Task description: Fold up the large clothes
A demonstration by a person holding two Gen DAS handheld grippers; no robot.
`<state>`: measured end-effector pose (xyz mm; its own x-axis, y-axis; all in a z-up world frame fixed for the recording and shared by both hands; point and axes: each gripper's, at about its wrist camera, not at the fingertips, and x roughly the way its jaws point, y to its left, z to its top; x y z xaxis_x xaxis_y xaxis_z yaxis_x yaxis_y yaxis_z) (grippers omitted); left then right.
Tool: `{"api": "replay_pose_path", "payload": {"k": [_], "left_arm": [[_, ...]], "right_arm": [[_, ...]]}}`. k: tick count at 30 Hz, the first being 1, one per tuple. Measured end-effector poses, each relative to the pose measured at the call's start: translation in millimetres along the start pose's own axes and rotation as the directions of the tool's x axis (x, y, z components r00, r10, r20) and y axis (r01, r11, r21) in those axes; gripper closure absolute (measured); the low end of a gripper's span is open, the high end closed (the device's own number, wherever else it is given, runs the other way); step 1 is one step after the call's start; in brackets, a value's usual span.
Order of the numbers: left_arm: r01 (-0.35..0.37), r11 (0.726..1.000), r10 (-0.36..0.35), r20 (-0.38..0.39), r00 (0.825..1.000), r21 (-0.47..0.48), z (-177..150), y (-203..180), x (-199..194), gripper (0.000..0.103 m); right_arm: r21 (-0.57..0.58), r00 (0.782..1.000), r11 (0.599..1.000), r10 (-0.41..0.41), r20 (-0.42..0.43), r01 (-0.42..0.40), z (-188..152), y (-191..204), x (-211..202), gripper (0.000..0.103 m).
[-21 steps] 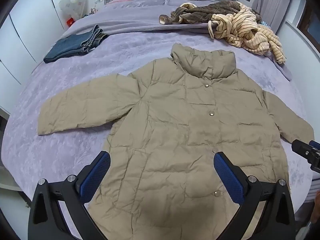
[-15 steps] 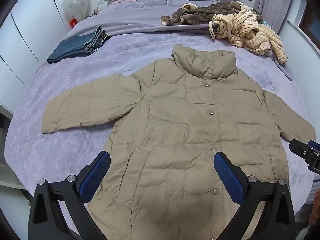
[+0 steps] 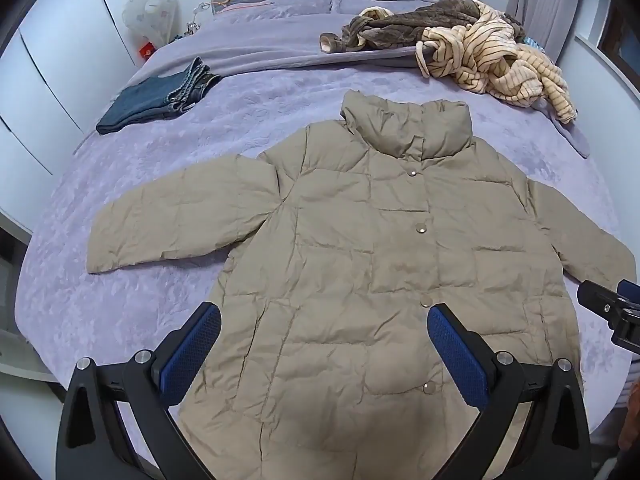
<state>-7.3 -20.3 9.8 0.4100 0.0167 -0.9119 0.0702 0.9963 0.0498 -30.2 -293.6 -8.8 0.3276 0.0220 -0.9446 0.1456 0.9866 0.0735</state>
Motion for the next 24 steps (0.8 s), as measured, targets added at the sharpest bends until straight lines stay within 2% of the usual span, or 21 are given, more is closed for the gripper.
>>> {"api": "replay_pose_path", "payload": {"k": [24], "left_arm": [[-0.009, 1.0, 0.009, -0.016, 1.0, 0.016, 4.7, -7.5, 8.1, 0.0]], "right_arm": [[-0.03, 1.0, 0.999, -0.021, 0.009, 0.022, 4.1, 1.7, 1.1, 0.0]]}}
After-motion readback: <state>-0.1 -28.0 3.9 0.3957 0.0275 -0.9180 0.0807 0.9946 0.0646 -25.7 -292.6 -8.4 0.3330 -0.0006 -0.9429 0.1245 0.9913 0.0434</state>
